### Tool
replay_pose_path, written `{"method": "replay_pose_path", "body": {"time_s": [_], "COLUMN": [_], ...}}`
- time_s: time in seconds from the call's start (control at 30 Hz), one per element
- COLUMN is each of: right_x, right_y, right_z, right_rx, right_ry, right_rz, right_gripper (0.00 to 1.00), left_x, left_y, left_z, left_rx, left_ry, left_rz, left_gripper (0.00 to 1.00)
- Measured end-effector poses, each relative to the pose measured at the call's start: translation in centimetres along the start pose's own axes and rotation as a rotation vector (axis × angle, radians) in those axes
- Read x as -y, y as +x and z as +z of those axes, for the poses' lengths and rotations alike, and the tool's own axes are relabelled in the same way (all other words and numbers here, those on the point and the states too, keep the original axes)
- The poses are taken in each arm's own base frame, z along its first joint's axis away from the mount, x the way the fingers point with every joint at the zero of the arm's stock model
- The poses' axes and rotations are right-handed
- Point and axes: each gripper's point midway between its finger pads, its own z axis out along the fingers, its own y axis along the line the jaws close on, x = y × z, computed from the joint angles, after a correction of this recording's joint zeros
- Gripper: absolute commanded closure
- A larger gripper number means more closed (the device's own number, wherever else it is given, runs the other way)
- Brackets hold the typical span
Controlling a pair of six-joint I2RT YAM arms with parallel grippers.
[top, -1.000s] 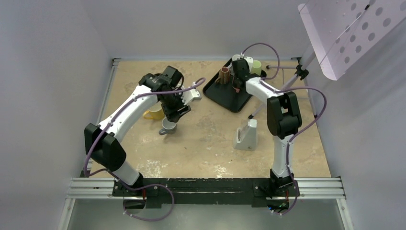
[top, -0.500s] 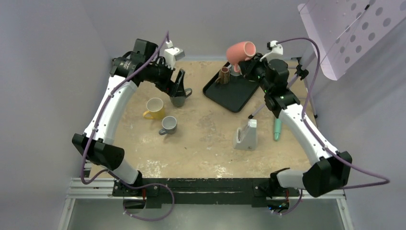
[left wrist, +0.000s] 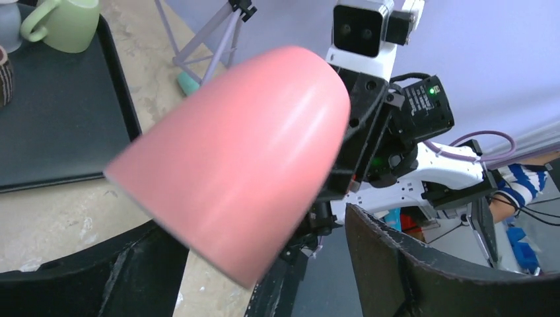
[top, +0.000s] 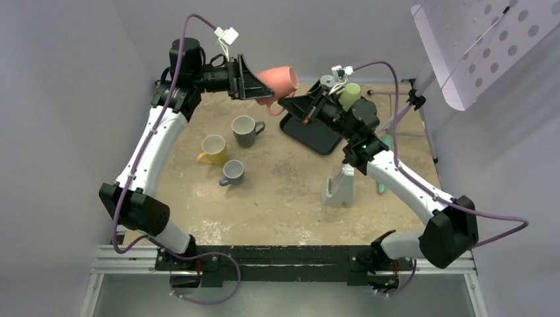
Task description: Turn the mug right side up
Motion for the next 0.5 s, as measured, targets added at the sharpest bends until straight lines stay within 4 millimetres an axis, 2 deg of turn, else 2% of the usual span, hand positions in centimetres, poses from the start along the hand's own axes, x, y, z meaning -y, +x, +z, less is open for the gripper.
{"method": "replay_pose_path", "body": {"time_s": [0.07,0.13,0.17,0.27,0.3,0.33,0.4,0.43,0.5], "right_x": [-1.4,-2.4,-2.5,-2.2,-1.9,-1.5,-1.1,-1.0,-0.2], "right_y": [0.5,0.8,0.9,1.1,1.3,1.7,2.4,2.7,3.4], "right_z": [0.4,0.6,0.7,1.4,1.6,1.8,2.1,2.1,2.2], "right_rx": [-0.009,-0.010,-0.009,0.004,-0.003,-0.015,-0.033,-0.042,-0.071], "right_ry": [-0.055,-0.097,-0.104,-0.118,-0.113,-0.103,-0.090,-0.080,-0.042], "right_rz": [0.026,0.050,0.057,0.091,0.122,0.163,0.212,0.220,0.187], "right_gripper": [1.00,1.00,1.00,1.00,1.00,0.95,0.67,0.56,0.45], "left_x": [0.1,0.3,0.6,1.2,1.5,1.6,1.6,1.3,0.4], "left_y": [-0.3,-0.5,-0.4,-0.5,-0.6,-0.9,-0.9,-0.8,-0.3], "left_z": [0.2,0.3,0.3,0.2,0.2,0.1,-0.1,-0.1,-0.1], "left_rx": [0.006,0.006,0.000,-0.005,-0.006,0.002,0.010,0.008,0.007], "left_ry": [0.015,0.031,0.046,0.076,0.098,0.114,0.123,0.114,0.059], "left_rz": [-0.011,-0.020,-0.029,-0.042,-0.014,0.021,0.072,0.079,0.069], "left_gripper": [0.28,0.47,0.58,1.00,1.00,1.00,1.00,1.00,1.00]}}
